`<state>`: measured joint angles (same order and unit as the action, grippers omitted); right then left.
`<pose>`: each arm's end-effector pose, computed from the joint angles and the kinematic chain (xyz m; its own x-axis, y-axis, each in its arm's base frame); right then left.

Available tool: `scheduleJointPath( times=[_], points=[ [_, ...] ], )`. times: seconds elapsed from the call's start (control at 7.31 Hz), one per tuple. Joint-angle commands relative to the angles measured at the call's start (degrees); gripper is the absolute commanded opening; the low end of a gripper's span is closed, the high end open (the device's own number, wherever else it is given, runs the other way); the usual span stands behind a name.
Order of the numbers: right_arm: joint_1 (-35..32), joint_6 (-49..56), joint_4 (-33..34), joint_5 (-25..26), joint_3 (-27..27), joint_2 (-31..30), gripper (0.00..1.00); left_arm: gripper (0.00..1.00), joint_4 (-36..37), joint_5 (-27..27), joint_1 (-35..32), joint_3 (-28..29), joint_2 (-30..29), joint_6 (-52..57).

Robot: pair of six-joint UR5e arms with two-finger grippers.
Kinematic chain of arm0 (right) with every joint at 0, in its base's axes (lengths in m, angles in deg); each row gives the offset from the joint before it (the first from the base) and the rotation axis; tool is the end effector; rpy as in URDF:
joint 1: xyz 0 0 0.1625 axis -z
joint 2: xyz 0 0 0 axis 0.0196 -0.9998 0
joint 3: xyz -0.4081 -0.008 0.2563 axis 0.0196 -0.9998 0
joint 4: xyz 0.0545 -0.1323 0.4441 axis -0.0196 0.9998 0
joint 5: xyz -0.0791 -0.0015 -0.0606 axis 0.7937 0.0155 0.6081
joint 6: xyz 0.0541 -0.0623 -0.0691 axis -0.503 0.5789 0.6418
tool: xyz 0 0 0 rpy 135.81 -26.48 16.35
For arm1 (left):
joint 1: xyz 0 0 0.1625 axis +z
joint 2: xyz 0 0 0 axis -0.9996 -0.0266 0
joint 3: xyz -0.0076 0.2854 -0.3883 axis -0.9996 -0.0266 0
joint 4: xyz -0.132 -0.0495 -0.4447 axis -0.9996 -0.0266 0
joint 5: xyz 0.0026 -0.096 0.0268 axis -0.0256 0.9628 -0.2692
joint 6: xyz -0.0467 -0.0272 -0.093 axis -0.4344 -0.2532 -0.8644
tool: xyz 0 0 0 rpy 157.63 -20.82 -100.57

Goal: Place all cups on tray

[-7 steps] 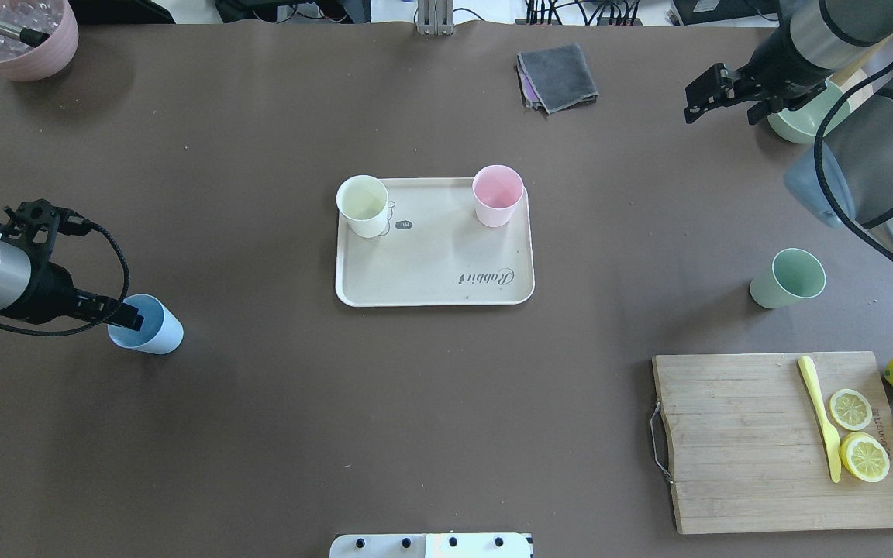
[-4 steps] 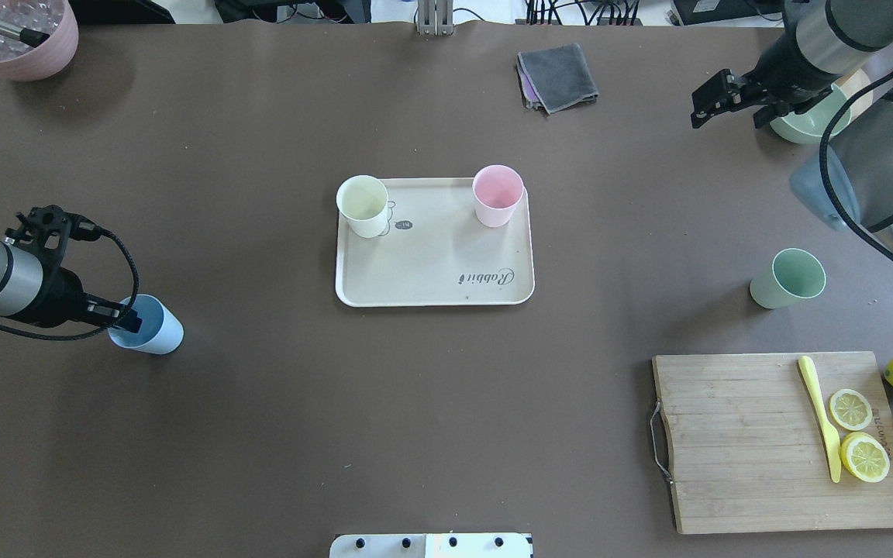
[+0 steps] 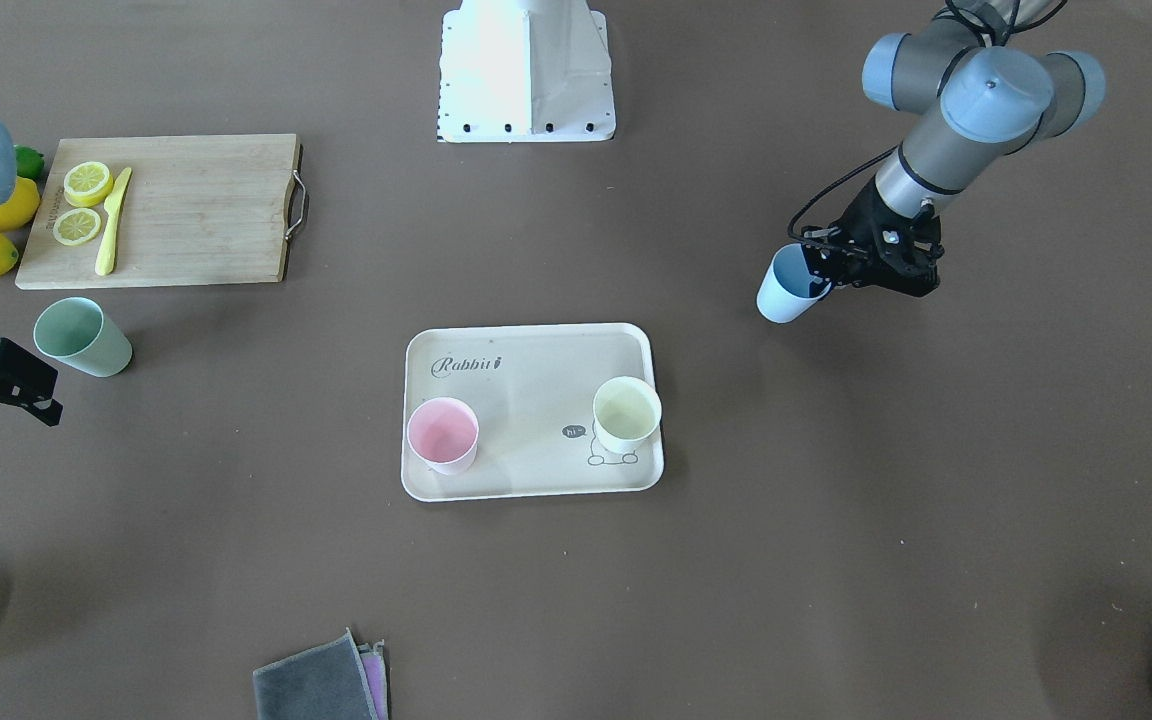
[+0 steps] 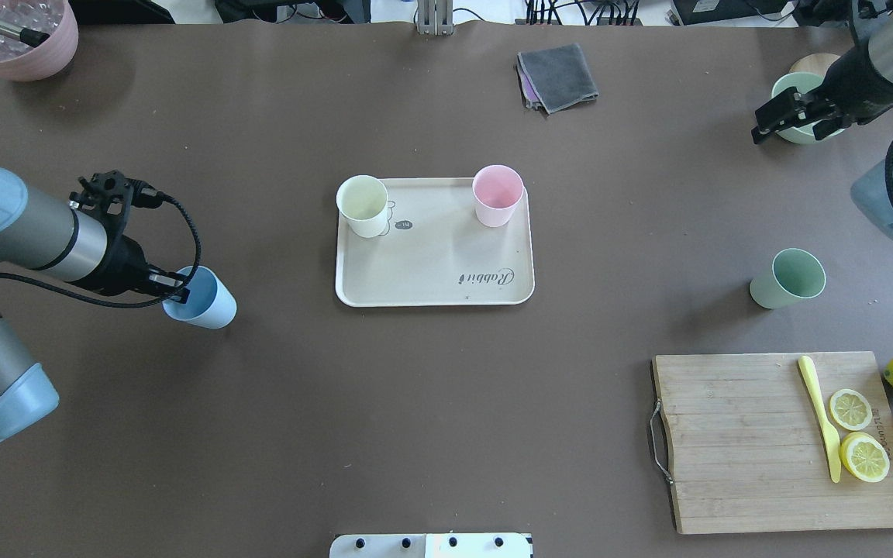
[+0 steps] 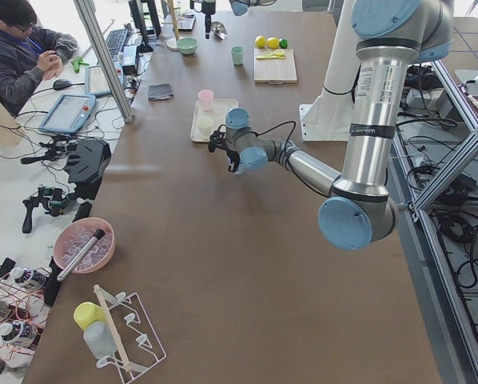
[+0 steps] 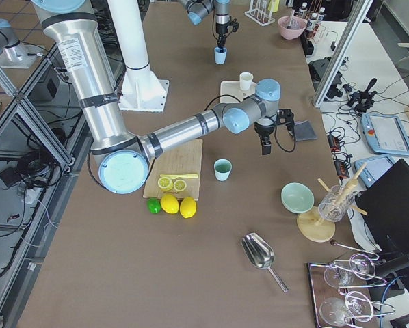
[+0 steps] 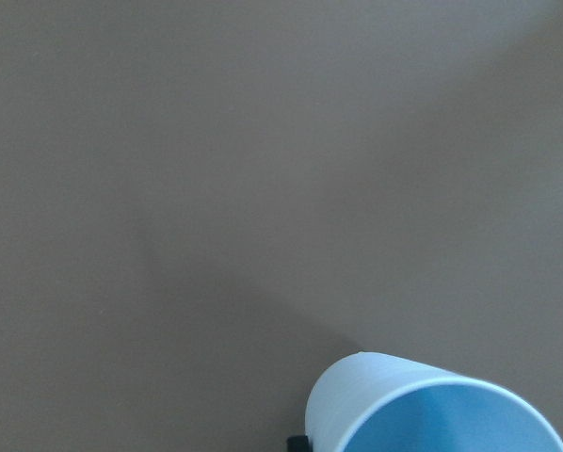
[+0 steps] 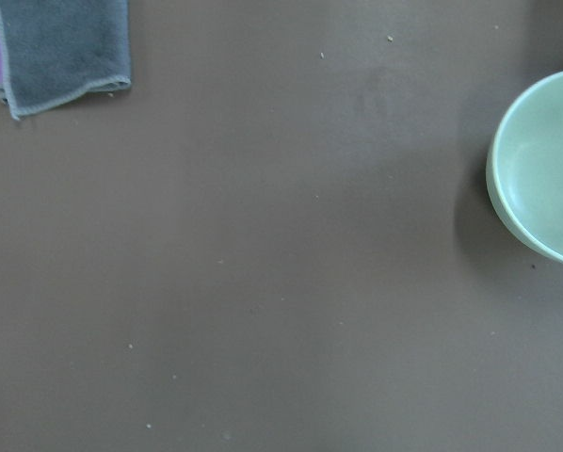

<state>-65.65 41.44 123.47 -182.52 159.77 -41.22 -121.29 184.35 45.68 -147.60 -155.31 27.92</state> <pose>-0.2083 -0.6531 0.4749 0.6734 -0.1183 0.7297 -0.0245 0.9830 0.1820 0.4095 -0.4863 0.4181 0.5676 0.2372 -0.7884 -0.0829 0.9692 0.2319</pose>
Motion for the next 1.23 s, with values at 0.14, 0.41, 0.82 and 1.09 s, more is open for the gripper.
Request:
scheduleJointPath(
  times=[0.14,0.41,0.82,1.09],
  points=[
    [0.0,2.0,-0.2,1.6,1.1,-4.1,1.00,0.00,14.5,-0.5,1.0,2.4,-16.5,-6.5],
    [0.3,1.9,-0.1,1.6,1.0,-4.4,1.00,0.00,14.2,-5.9,5.5,8.4,-23.3,-12.1],
    [0.6,1.8,-0.1,1.6,1.0,-4.4,1.00,0.00,13.9,-7.1,6.6,12.1,-25.5,-12.6],
    [1.0,1.7,-0.2,1.5,1.1,-4.3,1.00,0.49,12.0,-9.1,7.5,12.3,-25.2,-12.9]
  ],
)
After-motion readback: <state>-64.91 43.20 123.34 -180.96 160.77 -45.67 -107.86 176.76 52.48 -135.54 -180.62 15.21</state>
